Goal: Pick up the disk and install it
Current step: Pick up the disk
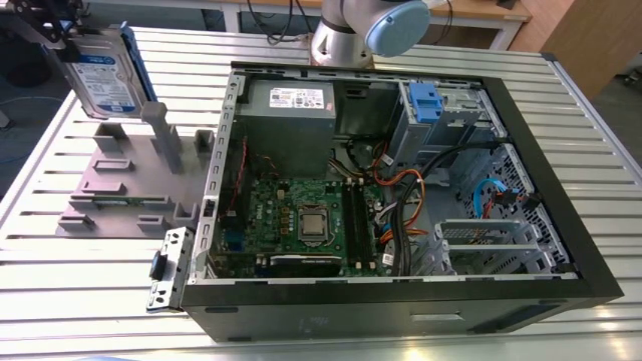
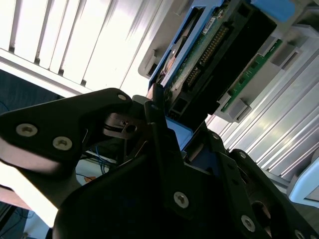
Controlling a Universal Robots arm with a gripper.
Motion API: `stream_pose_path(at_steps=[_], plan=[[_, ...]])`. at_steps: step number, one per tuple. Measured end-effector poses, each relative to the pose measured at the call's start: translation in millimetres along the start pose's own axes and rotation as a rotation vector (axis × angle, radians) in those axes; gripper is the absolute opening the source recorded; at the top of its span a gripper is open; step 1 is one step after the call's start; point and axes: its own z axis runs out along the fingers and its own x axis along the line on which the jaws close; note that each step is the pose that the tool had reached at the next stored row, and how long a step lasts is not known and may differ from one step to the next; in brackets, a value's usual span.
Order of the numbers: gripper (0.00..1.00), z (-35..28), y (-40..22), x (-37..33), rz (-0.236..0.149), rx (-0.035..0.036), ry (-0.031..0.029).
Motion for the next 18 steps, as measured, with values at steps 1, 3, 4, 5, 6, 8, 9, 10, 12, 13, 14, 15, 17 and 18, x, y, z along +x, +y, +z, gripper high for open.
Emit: stream_pose_path(at_steps=[1, 3, 4, 5, 6, 8, 9, 10, 12, 13, 14, 15, 17, 18], plan=[[0.37, -0.3, 0.0, 0.0, 0.0, 0.0001, 0.0], [0.37, -0.9, 0.0, 0.0, 0.0, 0.0001, 0.0], [0.37, -1.2, 0.0, 0.0, 0.0, 0.0001, 0.0], [0.37, -1.5, 0.0, 0.0, 0.0, 0.0, 0.0], [0.37, -1.8, 0.0, 0.0, 0.0, 0.0, 0.0], [0.37, -2.3, 0.0, 0.0, 0.0, 0.0001, 0.0], [0.37, -2.6, 0.0, 0.0, 0.0, 0.0001, 0.0], [0.37, -2.9, 0.0, 0.0, 0.0, 0.0, 0.0], [0.37, -3.4, 0.0, 0.0, 0.0, 0.0001, 0.0], [0.37, -3.6, 0.0, 0.0, 0.0, 0.0001, 0.0], [0.37, -3.9, 0.0, 0.0, 0.0, 0.0002, -0.0001], [0.37, -4.1, 0.0, 0.0, 0.0, 0.0, 0.0], [0.37, -4.6, 0.0, 0.0, 0.0, 0.0002, -0.0001], [0.37, -4.9, 0.0, 0.0, 0.0, 0.0001, 0.0]])
